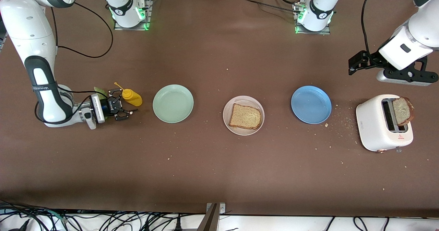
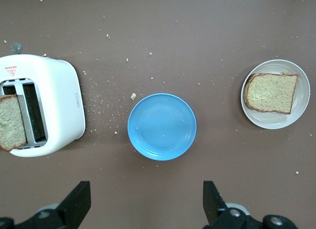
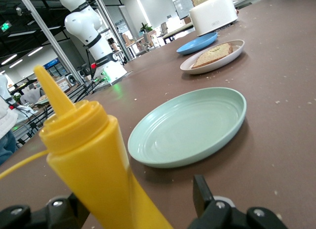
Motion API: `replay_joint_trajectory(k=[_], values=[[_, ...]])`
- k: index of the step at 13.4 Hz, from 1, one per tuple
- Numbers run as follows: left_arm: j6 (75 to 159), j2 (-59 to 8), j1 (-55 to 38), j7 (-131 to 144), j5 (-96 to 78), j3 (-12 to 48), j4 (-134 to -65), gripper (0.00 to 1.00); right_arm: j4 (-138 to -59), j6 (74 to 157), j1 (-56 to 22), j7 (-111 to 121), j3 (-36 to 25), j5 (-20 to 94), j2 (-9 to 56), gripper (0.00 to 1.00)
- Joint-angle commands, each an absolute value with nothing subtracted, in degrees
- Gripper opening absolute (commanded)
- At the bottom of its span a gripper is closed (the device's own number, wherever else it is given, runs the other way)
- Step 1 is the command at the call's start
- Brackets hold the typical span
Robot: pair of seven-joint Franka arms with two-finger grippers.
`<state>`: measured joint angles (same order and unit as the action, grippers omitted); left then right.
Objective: Make sandwich in beige plate with both arms
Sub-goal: 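Open the right gripper and draw it back from the mustard bottle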
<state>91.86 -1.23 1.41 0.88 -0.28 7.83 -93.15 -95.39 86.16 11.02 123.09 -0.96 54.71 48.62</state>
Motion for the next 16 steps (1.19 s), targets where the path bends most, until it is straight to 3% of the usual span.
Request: replay_joint_trajectory(k=[1,5,10,16], values=[[90.88,-1.49,1.58,1.32,-0.26,8.17,-92.29,1.00,-94.92,85.34,12.04,120.59,-2.98,53.45,48.78,0.98],[90.88,-1.49,1.49,1.32,-0.26,8.17,-92.20,1.00,-91.60,86.57,11.69,119.80,-6.41,48.97,48.60,0.98],[90.88,-1.49,1.49,1.32,-0.26,8.17,-92.20,1.00,-80.08,86.05,11.43,104.81,-6.77,38.95,46.94,0.98],[90.26,-1.41,1.49,1.32,-0.26,8.17,-92.29,1.00,-78.40,87.00,7.83,76.97,-6.50,23.94,36.23,0.98]])
